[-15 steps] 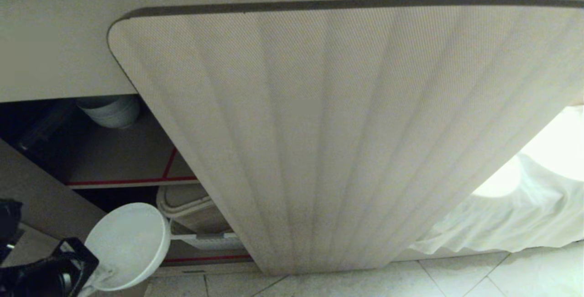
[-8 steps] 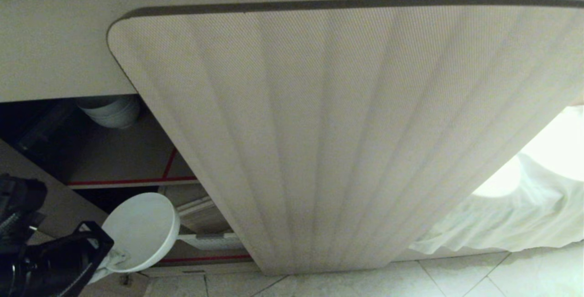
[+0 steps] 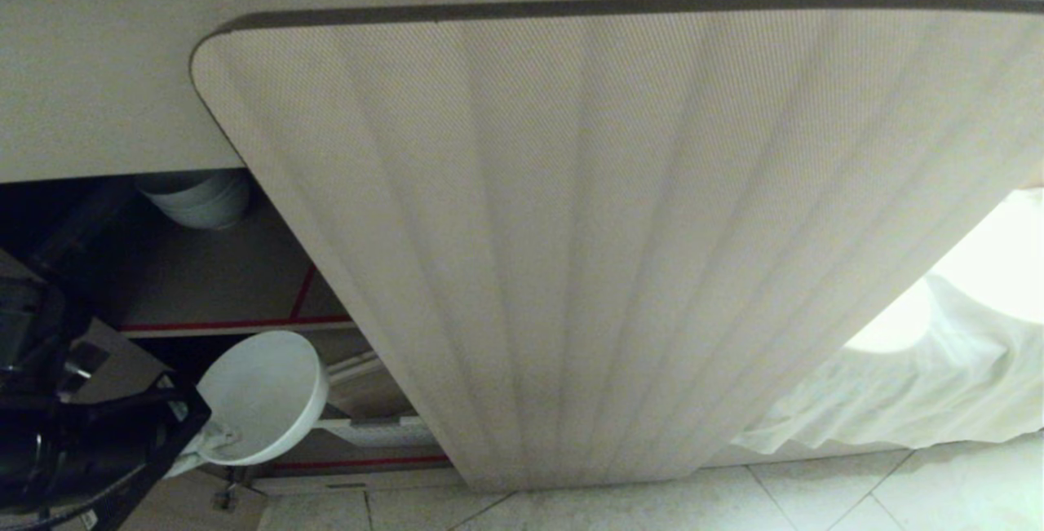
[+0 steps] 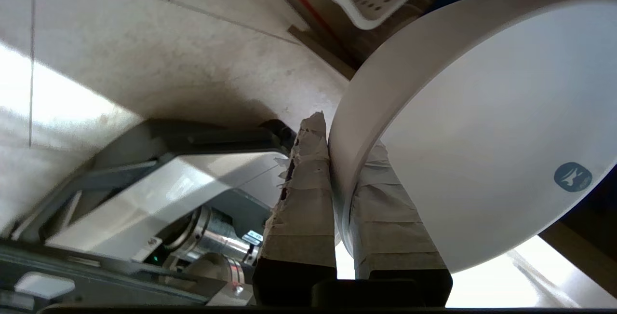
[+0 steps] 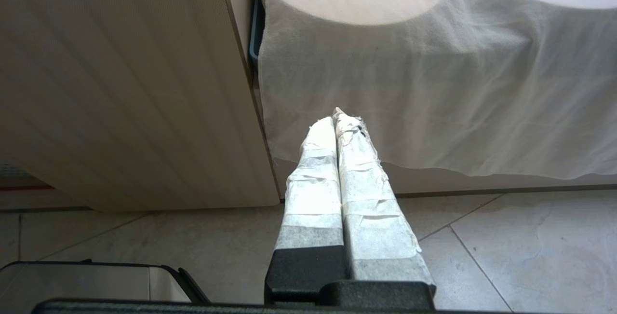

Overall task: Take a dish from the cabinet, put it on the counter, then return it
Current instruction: Put it back into the cabinet

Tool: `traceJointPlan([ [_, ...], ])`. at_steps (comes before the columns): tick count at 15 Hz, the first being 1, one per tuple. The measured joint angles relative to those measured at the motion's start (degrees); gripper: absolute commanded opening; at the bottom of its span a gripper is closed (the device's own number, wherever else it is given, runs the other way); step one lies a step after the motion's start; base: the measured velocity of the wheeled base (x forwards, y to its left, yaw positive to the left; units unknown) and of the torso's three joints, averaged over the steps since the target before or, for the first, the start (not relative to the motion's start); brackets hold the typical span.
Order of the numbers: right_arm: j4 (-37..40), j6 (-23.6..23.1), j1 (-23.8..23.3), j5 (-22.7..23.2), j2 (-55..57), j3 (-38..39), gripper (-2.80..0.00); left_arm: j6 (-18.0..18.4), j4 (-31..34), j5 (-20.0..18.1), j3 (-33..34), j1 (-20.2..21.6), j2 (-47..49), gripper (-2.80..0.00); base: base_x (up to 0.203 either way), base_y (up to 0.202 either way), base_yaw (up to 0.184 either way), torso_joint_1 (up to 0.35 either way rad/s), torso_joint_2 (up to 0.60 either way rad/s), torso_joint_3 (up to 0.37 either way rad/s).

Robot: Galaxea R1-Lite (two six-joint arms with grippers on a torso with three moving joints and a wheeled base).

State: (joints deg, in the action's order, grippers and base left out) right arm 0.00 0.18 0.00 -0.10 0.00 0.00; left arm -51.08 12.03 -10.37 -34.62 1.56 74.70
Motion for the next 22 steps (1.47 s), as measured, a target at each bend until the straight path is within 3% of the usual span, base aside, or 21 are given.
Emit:
traceJointPlan([
  [4,0.0,0.0,0.0,0.0,0.0,0.0,-2.8,5.5,0.0,-4.0,-1.3,3.2,1.7,-2.8,0.0,0.0,0.0,0.0,0.0,0.0],
  [8,0.0,0.0,0.0,0.0,0.0,0.0,-2.8,9.6,0.1,-5.0,-3.7,5.8,4.9,-2.8,0.0,0.0,0.0,0.0,0.0,0.0],
  [11,0.0,0.0,0.0,0.0,0.0,0.0,-2.8,9.9,0.0,-6.7,-5.7,7.6,7.0,-2.8,0.0,0.0,0.0,0.0,0.0,0.0],
  [22,0.0,0.0,0.0,0.0,0.0,0.0,-2.8,9.9,0.0,-6.6,-14.0,8.4,14.6,-2.8,0.0,0.0,0.0,0.0,0.0,0.0],
])
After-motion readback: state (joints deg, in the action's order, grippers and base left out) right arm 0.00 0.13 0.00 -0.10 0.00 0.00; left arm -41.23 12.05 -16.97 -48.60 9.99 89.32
